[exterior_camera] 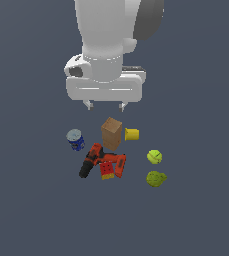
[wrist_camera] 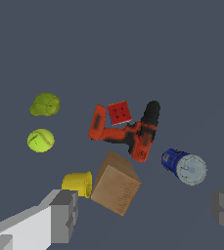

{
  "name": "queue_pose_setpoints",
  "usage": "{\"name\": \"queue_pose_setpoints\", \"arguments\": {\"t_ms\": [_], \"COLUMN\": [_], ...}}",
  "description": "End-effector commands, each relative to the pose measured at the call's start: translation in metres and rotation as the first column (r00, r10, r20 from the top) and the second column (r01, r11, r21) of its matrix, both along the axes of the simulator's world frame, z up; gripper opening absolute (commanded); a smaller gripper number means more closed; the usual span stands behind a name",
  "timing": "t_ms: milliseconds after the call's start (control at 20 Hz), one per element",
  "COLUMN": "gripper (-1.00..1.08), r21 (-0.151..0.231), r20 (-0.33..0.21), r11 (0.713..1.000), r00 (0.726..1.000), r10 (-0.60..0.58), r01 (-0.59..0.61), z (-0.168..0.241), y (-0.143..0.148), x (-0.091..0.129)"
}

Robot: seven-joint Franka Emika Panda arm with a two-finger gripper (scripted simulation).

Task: Pick up a designated object from a clutter of objects.

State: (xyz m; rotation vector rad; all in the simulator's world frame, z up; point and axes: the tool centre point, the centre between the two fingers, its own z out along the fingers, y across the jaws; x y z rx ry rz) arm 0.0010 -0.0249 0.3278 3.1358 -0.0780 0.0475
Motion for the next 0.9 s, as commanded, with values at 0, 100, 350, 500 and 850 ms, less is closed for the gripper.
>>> {"name": "queue_pose_setpoints", "arguments": {"t_ms": [0, 100, 350, 500, 850], "gripper": [1.0, 1.0, 1.0, 1.0, 1.0], "r21": [0.0, 0.002, 0.019, 0.026, 0.025], "r20": [0.0, -0.001, -0.006, -0.008, -0.008], "r11": [1.0, 1.0, 1.0, 1.0, 1.0], "r00": [1.0, 1.0, 1.0, 1.0, 1.0], "r10": [0.0, 0.0, -0.001, -0.002, 0.003], "r01": [0.0, 0.0, 0.001, 0.002, -0.003], "z": [0.0, 0.0, -0.001, 0.0, -0.005], "y": [0.0, -0.001, -0.006, -0.008, -0.011], "x": [0.0, 0.0, -0.003, -0.005, -0.004]}}
